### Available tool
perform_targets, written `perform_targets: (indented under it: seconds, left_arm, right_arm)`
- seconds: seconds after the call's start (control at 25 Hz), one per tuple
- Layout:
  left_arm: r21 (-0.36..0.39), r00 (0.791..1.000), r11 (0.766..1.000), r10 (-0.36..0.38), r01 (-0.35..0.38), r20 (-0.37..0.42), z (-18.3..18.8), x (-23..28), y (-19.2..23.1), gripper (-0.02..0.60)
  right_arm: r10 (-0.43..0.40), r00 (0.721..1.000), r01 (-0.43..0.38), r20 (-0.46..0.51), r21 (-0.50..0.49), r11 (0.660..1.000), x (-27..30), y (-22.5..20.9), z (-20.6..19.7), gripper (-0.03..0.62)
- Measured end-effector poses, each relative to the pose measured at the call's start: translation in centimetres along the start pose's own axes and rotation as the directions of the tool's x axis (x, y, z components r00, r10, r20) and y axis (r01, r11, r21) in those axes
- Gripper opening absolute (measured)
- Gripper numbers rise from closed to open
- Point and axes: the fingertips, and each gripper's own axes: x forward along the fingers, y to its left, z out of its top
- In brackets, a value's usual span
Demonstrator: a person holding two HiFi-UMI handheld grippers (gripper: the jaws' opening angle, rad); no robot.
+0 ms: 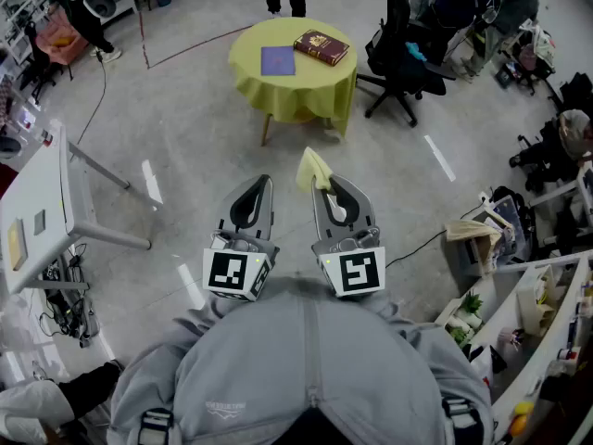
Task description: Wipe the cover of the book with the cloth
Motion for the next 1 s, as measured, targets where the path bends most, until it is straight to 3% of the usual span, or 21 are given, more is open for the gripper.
perform_targets:
  seconds: [0.24,0.56,1.0]
  left_arm:
    - [0.005,1.0,1.0,-0.001,0.001,0.004,-0.3,2.0,-0.8,0.018]
    - [0.002,1.0,1.0,0.027,-0.027,-0.008,-1.3,3.8,-0.8,0.018]
    - [-0.019,0.999,0.999,0.032,-0.033,-0.03,-4.3,10.6,5.4,0.018]
  right_arm:
    - [0.013,1.0,-0.013,0.008,-0.003,1.0,0.6,-1.8,-0.3,0.055]
    - [0.018,1.0,-0.019,0.024,0.068,0.998,1.1,-4.0,-1.4,0.055]
    - [0.01,0.999,-0.008,-0.036,0.069,0.998,9.1,-6.5,-5.8,0.057]
